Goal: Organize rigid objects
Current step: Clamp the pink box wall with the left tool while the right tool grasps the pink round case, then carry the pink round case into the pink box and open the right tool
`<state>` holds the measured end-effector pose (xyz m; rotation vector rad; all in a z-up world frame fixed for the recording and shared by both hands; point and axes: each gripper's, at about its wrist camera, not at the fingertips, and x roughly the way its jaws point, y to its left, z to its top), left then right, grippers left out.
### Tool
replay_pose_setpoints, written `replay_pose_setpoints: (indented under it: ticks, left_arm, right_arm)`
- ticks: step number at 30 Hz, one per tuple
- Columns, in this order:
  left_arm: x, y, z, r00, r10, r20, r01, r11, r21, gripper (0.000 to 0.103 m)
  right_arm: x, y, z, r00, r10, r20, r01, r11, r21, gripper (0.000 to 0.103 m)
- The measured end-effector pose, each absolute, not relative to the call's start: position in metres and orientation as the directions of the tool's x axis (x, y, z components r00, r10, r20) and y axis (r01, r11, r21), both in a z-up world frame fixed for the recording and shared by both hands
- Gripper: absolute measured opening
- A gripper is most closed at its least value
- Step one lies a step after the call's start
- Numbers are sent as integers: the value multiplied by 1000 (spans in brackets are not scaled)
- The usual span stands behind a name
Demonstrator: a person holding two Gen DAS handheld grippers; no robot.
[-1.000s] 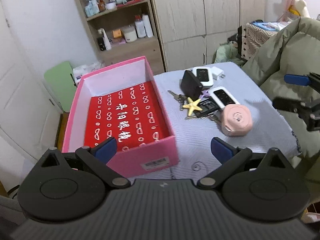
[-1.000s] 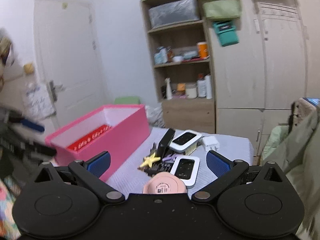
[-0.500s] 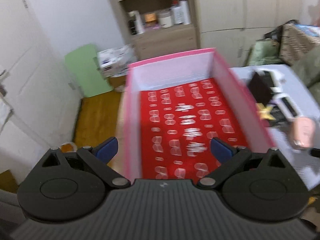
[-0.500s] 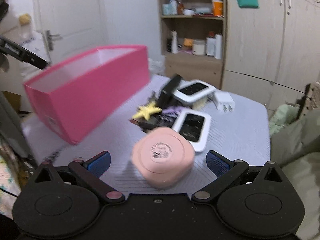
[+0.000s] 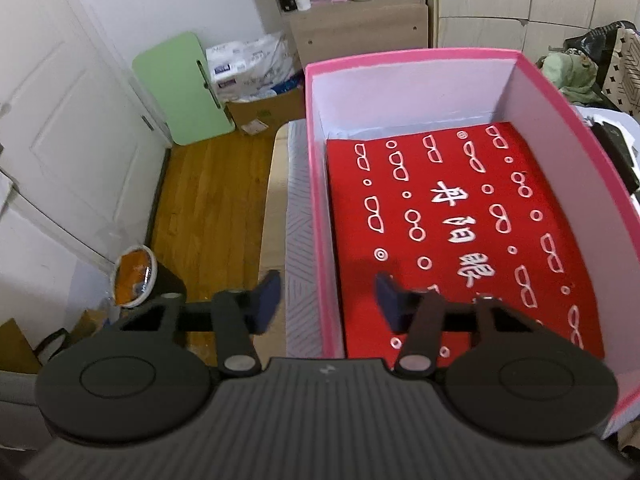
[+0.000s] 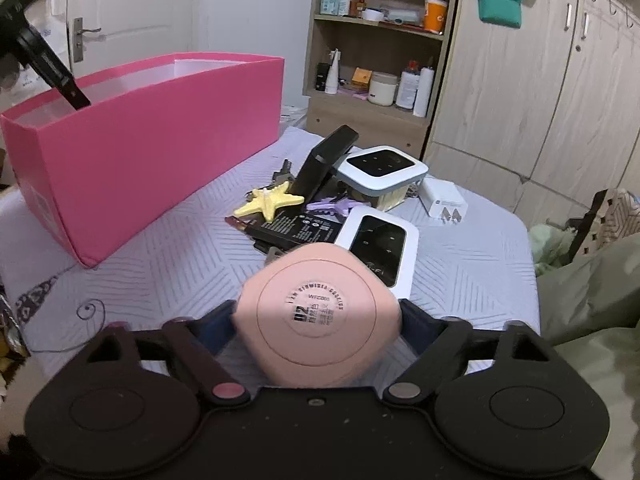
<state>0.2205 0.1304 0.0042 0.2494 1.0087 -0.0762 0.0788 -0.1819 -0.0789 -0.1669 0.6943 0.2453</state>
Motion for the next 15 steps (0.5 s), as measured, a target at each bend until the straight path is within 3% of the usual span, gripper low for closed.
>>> replay_pose_setpoints:
  ticks: [4,6,15]
  left_arm:
    - [232,136,-5,503,31,-864,188,971,145,10]
    - [234,136,-7,501,10,-865,204,970,130,5]
    - [222,133,-1,574,9,-819,201,968,151,5]
  right_arm:
    - [86,-189,-75,726,184,-663,-268,963,-25,86]
    - [89,-193,-70,726,193,-660,-259,966,-3,86]
    - [96,-191,-23,760,275,-588,-324,946,24,87]
